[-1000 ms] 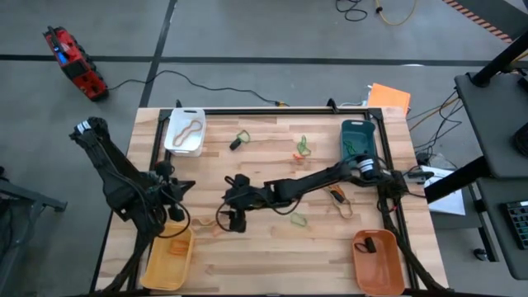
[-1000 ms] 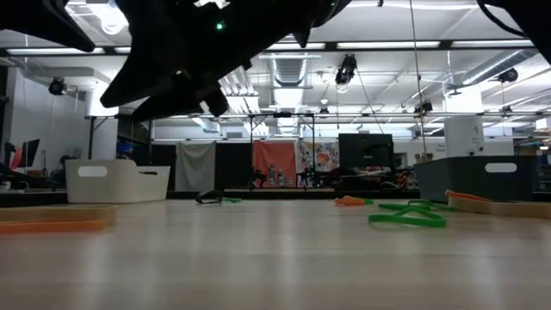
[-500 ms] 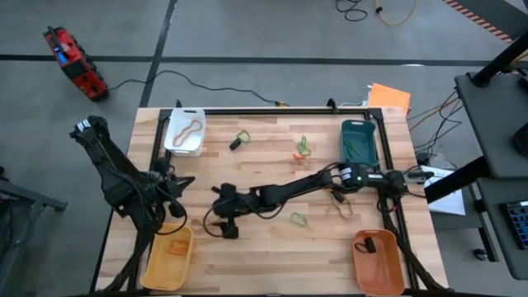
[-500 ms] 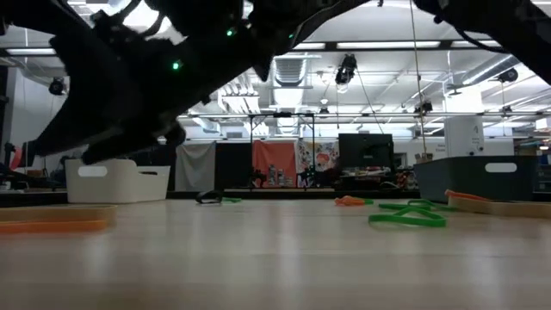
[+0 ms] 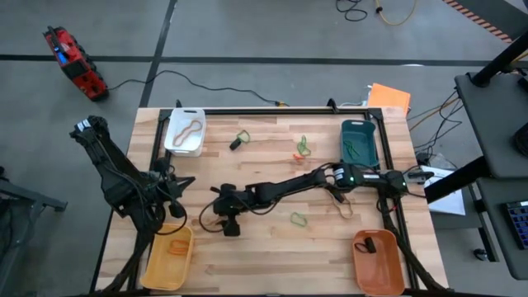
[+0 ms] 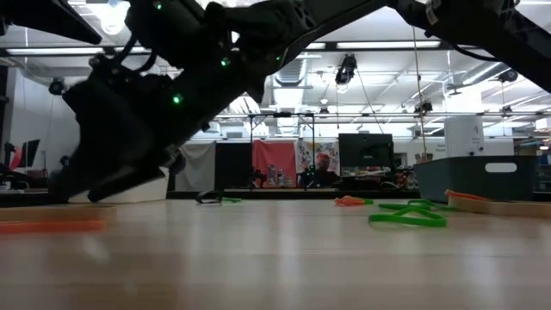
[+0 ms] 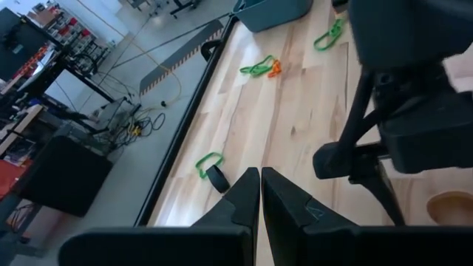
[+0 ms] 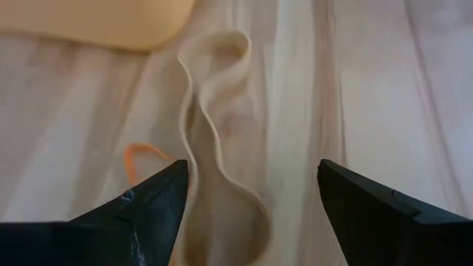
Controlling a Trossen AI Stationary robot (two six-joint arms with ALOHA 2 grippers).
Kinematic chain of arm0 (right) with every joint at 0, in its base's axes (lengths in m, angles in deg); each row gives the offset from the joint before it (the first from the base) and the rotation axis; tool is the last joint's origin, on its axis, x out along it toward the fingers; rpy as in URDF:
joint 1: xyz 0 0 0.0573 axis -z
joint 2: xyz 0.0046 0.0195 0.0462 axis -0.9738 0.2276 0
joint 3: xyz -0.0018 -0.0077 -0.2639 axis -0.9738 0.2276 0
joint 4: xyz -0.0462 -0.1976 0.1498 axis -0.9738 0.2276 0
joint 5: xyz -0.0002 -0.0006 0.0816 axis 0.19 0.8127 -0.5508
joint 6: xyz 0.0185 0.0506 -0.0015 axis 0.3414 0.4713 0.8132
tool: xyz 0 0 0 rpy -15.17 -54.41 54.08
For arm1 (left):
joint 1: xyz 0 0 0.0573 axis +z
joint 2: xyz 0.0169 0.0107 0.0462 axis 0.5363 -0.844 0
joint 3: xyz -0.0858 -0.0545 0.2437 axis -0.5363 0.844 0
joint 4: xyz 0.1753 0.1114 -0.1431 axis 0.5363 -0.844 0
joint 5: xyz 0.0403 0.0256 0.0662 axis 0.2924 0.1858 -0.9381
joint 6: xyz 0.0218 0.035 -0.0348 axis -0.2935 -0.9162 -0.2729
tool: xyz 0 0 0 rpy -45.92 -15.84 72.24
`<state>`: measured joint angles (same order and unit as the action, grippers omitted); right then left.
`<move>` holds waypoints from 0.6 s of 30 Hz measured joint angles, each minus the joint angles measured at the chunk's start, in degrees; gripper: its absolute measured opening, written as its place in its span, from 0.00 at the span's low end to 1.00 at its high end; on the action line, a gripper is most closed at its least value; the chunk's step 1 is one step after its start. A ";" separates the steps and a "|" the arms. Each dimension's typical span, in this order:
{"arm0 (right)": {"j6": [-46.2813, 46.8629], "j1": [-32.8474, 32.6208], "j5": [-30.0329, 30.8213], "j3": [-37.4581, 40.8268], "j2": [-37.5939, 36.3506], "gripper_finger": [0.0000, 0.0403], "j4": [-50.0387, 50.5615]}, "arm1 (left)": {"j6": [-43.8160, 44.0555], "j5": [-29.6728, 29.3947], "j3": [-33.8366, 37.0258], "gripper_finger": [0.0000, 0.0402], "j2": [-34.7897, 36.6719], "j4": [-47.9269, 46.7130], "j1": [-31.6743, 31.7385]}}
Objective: Sort rubber bands into baskets
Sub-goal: Put the brown rubber band into the white bin
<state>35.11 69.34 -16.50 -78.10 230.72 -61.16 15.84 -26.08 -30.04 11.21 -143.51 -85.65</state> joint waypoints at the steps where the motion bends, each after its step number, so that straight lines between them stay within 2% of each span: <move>1: -0.27 0.10 0.00 0.17 0.02 0.71 0.45 | 0.00 0.00 0.00 0.00 0.01 0.15 0.00; 11: -3.29 0.69 0.04 1.83 0.09 0.58 1.53 | 0.00 0.00 0.00 0.00 -0.01 0.56 0.00; 18: -6.19 0.69 0.01 1.89 0.09 0.40 1.55 | 0.00 0.00 0.00 0.00 -0.01 1.00 0.00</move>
<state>28.91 70.04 -16.49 -76.21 230.81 -59.61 15.84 -26.08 -30.04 11.20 -142.50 -85.65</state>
